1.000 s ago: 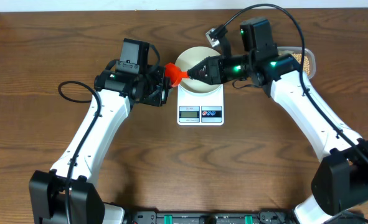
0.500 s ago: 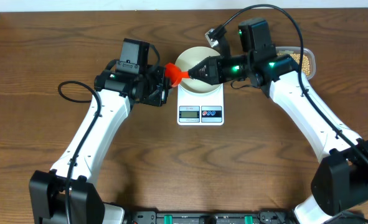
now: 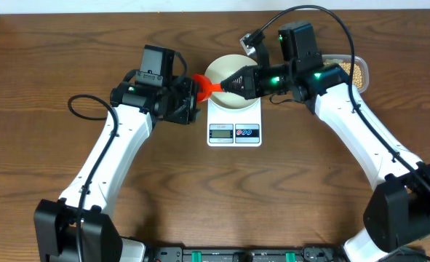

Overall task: Scoop item into bowl and weigh 50g on scale
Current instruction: 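Grasp the scoop handle with the right gripper above the bowl, then release the left gripper and carry the scoop right to the soybean tub, then press the tare button on the scale with the left gripper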

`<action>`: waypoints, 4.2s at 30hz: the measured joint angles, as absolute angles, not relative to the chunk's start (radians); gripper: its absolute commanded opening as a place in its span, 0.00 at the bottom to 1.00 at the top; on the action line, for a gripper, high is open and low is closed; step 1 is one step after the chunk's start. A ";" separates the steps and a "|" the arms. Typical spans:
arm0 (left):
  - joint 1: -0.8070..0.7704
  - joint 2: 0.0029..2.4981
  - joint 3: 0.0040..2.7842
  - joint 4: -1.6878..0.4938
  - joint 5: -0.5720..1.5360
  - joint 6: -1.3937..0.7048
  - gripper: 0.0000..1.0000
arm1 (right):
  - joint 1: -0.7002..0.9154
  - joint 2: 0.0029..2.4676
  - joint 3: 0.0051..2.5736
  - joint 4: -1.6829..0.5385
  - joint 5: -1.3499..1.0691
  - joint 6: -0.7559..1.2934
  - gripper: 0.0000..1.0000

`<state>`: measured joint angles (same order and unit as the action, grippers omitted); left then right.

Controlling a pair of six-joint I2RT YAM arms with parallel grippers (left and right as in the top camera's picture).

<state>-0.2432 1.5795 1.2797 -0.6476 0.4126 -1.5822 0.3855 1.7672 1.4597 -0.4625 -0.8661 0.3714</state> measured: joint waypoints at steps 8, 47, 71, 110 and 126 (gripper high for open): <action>-0.243 1.579 1.280 -0.647 0.413 -1.586 0.66 | 0.360 1.767 1.460 -0.463 -0.863 0.371 0.01; -0.243 1.578 1.280 -0.311 0.412 -0.392 0.80 | 0.022 1.766 1.905 -1.120 -0.671 0.086 0.01; -0.402 1.616 1.279 -0.586 0.319 -0.212 0.19 | -0.147 1.766 1.905 -1.222 -0.366 0.033 0.01; -0.610 1.885 1.216 -0.410 0.089 -0.234 0.08 | -0.147 1.766 1.905 -1.269 -0.366 0.033 0.01; -0.612 1.925 1.216 -0.385 0.079 -0.227 0.07 | -0.147 1.766 1.905 -1.290 -0.366 0.033 0.01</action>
